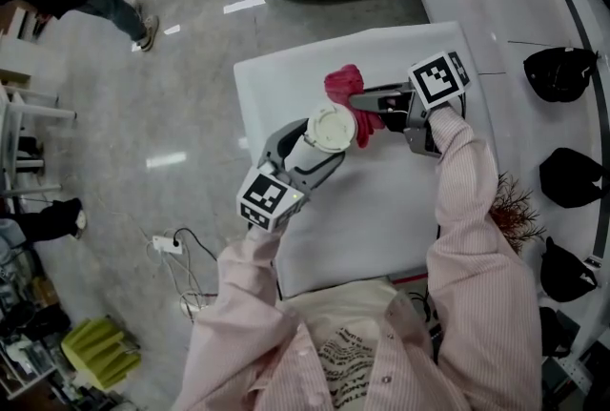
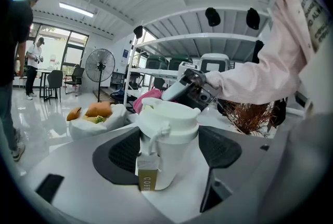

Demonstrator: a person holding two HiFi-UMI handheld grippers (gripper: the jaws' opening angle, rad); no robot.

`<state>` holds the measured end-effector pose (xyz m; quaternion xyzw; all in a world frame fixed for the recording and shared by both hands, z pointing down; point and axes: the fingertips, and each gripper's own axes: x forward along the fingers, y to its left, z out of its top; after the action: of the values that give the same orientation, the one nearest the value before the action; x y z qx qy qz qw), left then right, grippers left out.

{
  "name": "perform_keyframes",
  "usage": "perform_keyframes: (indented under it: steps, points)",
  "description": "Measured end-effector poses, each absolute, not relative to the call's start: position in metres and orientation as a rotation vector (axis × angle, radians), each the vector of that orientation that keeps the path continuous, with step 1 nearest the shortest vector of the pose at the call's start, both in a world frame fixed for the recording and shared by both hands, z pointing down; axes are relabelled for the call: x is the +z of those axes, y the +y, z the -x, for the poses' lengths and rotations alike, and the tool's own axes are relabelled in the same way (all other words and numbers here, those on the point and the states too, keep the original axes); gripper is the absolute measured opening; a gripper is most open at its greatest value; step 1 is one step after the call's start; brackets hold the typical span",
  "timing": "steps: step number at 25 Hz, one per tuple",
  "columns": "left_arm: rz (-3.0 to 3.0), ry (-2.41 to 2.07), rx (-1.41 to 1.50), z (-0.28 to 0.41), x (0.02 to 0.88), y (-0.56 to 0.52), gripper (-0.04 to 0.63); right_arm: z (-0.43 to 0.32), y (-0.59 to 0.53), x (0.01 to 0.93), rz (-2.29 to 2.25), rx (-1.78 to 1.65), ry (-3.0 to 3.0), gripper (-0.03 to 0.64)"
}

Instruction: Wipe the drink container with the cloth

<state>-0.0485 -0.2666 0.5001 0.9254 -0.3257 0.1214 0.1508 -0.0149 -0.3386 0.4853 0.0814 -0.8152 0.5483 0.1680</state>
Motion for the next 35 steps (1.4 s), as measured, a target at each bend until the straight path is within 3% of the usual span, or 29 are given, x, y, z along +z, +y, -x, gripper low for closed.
perform_keyframes:
  steps: [35]
  points:
    - [-2.658,-0.939,0.373,0.047,0.498,-0.266,0.35,0.022,-0.338,0.56,-0.106,1.805,-2.189,0.037]
